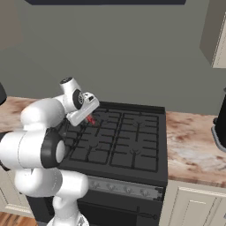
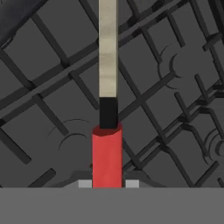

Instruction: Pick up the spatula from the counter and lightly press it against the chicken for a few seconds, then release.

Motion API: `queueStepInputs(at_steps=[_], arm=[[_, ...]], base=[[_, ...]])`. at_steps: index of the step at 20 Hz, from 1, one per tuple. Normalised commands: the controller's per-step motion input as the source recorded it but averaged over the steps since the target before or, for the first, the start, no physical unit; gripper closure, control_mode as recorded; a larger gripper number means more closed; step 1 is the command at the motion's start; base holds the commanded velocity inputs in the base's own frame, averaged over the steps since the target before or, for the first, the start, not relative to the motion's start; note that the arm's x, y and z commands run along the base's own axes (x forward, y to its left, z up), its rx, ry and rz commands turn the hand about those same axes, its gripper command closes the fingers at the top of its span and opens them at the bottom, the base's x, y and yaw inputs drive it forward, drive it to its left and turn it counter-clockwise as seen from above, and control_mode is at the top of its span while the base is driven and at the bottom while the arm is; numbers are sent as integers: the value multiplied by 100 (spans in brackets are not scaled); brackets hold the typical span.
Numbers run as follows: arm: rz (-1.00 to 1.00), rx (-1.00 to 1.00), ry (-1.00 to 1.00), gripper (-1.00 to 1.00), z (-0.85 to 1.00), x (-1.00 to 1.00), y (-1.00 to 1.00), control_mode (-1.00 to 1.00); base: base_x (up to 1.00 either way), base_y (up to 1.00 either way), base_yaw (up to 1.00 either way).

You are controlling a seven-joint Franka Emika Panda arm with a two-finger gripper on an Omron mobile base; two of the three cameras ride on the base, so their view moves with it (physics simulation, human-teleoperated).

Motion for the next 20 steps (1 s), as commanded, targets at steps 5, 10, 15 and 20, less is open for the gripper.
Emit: queueStepInputs(at_steps=[5, 10, 15, 20], arm=[[0, 0, 2, 100, 14, 19, 19, -100], [0, 0, 9, 100, 2, 41, 37, -100], [0, -1, 12, 100, 0, 45, 35, -100], [0, -3, 5, 100, 0, 41, 22, -100]], base=[[0, 0, 0], [0, 0, 0], [0, 0, 0], [0, 0, 0]])
